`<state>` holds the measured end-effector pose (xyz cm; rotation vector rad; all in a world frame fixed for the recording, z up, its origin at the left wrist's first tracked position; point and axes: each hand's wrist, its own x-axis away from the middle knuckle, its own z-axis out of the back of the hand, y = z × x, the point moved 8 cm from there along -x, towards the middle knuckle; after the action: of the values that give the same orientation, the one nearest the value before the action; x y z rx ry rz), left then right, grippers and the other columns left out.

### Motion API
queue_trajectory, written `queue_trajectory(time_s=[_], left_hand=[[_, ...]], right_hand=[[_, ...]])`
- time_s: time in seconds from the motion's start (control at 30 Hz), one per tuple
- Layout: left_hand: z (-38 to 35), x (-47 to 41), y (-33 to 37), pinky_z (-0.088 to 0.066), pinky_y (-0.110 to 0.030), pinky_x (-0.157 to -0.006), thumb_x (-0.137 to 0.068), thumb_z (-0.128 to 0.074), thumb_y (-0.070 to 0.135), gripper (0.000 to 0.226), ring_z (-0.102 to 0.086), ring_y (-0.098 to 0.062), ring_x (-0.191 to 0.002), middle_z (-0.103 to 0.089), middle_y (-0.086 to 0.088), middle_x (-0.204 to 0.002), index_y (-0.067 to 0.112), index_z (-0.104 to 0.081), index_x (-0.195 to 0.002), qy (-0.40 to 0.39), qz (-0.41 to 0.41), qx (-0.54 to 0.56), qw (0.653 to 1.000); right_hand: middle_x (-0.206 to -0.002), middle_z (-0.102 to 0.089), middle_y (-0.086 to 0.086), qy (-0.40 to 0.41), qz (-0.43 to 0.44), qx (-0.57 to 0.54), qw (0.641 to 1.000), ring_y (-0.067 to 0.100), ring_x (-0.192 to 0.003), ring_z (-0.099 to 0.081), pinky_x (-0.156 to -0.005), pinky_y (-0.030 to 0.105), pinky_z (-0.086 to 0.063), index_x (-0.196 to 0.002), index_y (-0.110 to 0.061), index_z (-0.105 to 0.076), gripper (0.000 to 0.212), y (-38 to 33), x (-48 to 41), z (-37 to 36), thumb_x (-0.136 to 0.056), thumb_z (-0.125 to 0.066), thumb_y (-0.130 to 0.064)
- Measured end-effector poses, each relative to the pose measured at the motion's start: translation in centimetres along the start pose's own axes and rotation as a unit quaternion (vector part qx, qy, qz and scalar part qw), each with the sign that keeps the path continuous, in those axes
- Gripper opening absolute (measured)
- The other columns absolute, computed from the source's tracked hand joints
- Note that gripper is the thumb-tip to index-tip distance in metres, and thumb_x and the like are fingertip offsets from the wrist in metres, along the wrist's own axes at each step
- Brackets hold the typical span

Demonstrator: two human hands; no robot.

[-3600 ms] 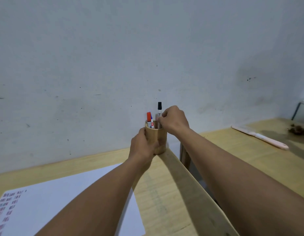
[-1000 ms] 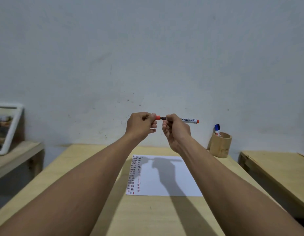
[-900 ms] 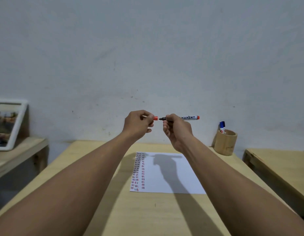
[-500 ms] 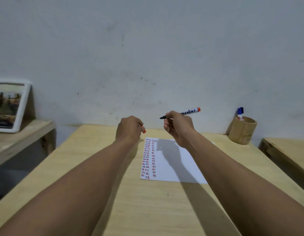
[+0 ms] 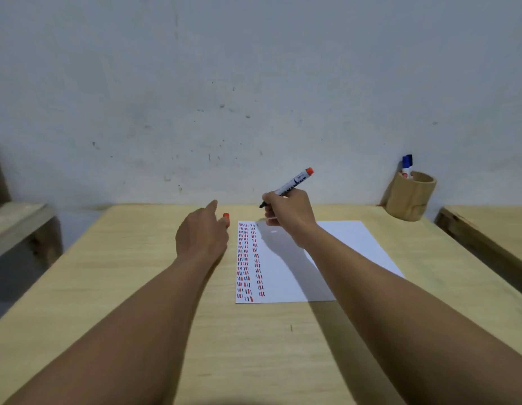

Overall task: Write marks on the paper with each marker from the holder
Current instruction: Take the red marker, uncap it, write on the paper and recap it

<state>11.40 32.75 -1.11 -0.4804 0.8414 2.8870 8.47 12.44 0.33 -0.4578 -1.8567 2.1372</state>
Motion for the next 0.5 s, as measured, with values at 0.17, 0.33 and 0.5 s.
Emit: queue_trajectory(time_s=[0.17, 0.33, 0.5], left_hand=[[-2.6, 1.6, -2.5, -0.02, -0.054, -0.119, -0.102, -0.025, 0.041, 0.053, -0.03, -0.033, -0.146, -0.043, -0.012, -0.153, 0.019, -0.045, -0.147, -0.12, -0.009, -0.134, 0.984], [-3.5, 1.7, -2.3, 0.0, -0.055, -0.122, -0.103, -0.015, 0.046, 0.06, 0.001, -0.032, -0.155, -0.005, -0.011, -0.168, 0.025, -0.014, -0.16, -0.175, -0.032, -0.148, 0.973], [-3.7, 1.9, -2.3, 0.004, -0.055, -0.122, -0.103, -0.01, 0.047, 0.061, 0.006, -0.031, -0.155, 0.001, -0.01, -0.168, 0.026, -0.006, -0.161, -0.187, -0.029, -0.167, 0.968]], right_hand=[[-0.069, -0.072, 0.007, 0.037, 0.03, 0.104, 0.993, 0.016, -0.053, -0.065, -0.05, 0.029, -0.057, -0.089, 0.002, -0.07, 0.022, 1.2, -0.6, -0.1, -0.085, -0.063, -0.019], [-0.079, -0.077, 0.007, 0.065, 0.028, 0.159, 0.985, 0.027, -0.077, -0.074, -0.068, 0.037, -0.057, -0.083, -0.002, -0.072, 0.023, 3.4, -1.0, 0.3, -0.084, -0.064, -0.024], [-0.074, -0.075, 0.004, 0.051, 0.04, 0.183, 0.981, 0.017, -0.067, -0.068, -0.053, 0.025, -0.044, -0.072, -0.009, -0.066, 0.018, 3.5, -1.4, 0.0, -0.084, -0.066, -0.022]])
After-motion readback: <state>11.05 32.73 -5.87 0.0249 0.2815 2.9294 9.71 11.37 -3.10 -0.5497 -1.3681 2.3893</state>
